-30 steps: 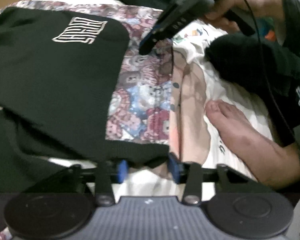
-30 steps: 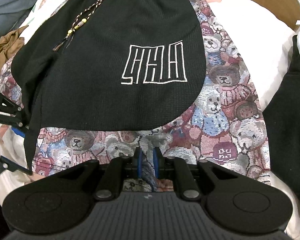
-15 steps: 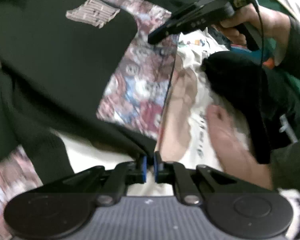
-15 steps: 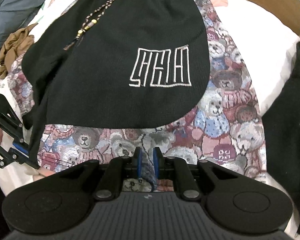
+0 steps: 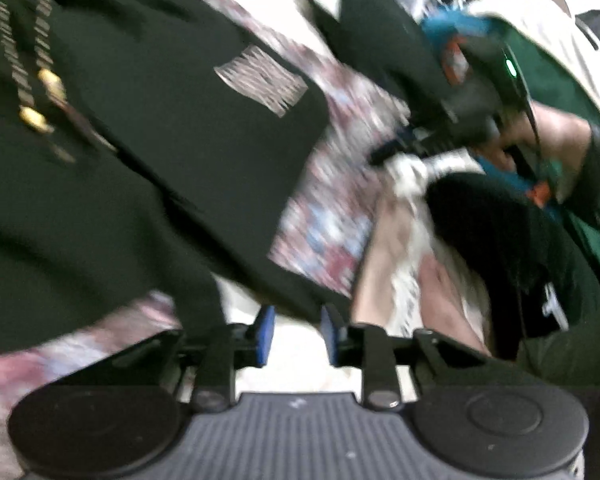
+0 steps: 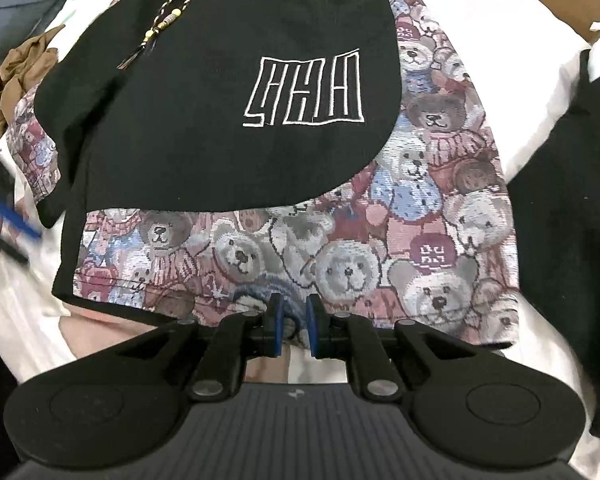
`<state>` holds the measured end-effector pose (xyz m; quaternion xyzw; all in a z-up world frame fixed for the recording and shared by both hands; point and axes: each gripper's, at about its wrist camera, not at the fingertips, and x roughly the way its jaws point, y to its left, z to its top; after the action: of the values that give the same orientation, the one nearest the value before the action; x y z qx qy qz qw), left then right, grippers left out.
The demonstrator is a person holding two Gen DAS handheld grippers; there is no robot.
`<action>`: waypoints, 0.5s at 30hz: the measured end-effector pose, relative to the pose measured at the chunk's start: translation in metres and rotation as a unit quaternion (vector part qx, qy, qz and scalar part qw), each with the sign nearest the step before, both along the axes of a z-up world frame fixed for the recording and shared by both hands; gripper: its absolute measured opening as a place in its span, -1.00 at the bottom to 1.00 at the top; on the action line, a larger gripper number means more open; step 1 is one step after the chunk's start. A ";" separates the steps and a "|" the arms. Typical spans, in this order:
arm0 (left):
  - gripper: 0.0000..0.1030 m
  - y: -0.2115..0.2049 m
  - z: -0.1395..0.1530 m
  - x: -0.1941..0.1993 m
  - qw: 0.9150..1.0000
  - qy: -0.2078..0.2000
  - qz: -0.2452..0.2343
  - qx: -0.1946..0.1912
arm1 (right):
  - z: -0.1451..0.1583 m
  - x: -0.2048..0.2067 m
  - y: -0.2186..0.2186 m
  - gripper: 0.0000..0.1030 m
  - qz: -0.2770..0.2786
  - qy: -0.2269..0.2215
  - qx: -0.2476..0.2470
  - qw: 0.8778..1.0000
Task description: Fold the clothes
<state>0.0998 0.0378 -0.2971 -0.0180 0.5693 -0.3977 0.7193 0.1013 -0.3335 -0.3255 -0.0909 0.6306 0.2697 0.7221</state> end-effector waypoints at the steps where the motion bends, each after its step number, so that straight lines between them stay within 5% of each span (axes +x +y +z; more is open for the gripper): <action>1: -0.30 0.013 0.007 0.005 1.000 -0.008 0.013 0.002 | 0.008 0.001 0.003 -0.73 0.006 -0.002 0.002 1.000; 7: -0.17 0.078 0.034 0.020 0.994 -0.060 0.085 0.014 | 0.053 0.006 0.024 -0.73 0.039 -0.014 0.012 0.999; 11: -0.25 0.125 0.034 0.019 0.985 -0.098 0.141 0.032 | 0.091 0.011 0.051 -0.36 0.063 -0.028 0.023 0.997; 15: -0.32 0.157 0.029 0.015 0.977 -0.111 0.177 0.047 | 0.115 0.014 0.076 -0.32 0.087 -0.039 0.021 0.995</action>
<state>0.1148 0.1950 -0.2679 -0.0405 0.4920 -0.2359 0.8371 0.1148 -0.2580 -0.2100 -0.1406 0.5858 0.3412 0.7216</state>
